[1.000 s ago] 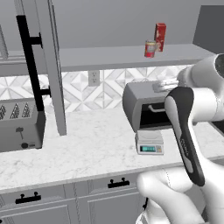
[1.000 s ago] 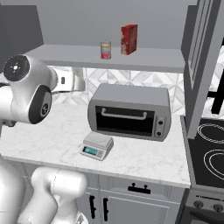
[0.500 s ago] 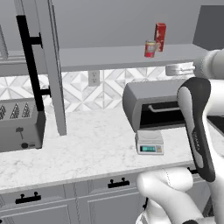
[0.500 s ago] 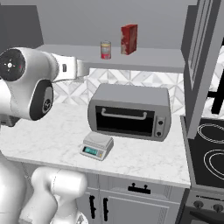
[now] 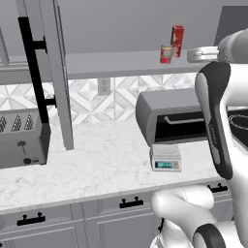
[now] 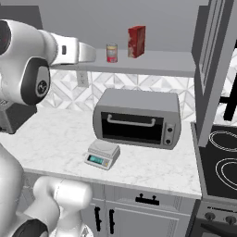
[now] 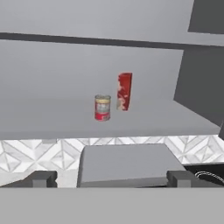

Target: Pick the canned food and place it on the digital scale for weighing, and close the cabinet.

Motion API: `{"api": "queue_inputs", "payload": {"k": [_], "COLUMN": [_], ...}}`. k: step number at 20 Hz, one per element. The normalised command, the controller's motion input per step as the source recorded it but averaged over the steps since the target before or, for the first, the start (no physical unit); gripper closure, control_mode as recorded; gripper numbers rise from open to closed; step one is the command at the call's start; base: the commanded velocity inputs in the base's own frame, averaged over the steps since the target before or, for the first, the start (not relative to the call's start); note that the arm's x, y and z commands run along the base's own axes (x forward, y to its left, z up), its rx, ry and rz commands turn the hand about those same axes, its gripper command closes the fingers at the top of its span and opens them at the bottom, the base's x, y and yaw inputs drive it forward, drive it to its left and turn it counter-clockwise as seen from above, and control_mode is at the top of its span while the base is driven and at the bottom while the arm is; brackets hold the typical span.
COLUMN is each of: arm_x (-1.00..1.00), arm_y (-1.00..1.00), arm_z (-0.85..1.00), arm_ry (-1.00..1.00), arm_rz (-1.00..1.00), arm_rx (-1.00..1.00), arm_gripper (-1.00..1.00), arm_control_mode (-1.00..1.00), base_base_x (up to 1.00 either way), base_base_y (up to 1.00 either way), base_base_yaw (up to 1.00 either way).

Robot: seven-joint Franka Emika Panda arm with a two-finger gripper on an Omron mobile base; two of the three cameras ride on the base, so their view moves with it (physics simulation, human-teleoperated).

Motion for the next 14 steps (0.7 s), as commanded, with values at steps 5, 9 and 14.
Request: {"api": "queue_inputs", "payload": {"k": [5,9,14], "arm_x": [0.38,0.55,0.46], "arm_y": [-0.12,0.00,0.00], "arm_z": [0.00,-0.03,-0.21], "arm_ry": [-0.01,0.03,0.02], "arm_rz": [0.00,0.01,0.00], "arm_rx": [0.05,0.00,0.02], "arm_gripper": [-1.00,-1.00,-1.00], "arm_control_mode": [-1.00,-1.00,-1.00], "base_base_x": [0.00,0.00,0.00], "base_base_y": [0.00,0.00,0.00], "base_base_yaw": [0.00,0.00,0.00]}}
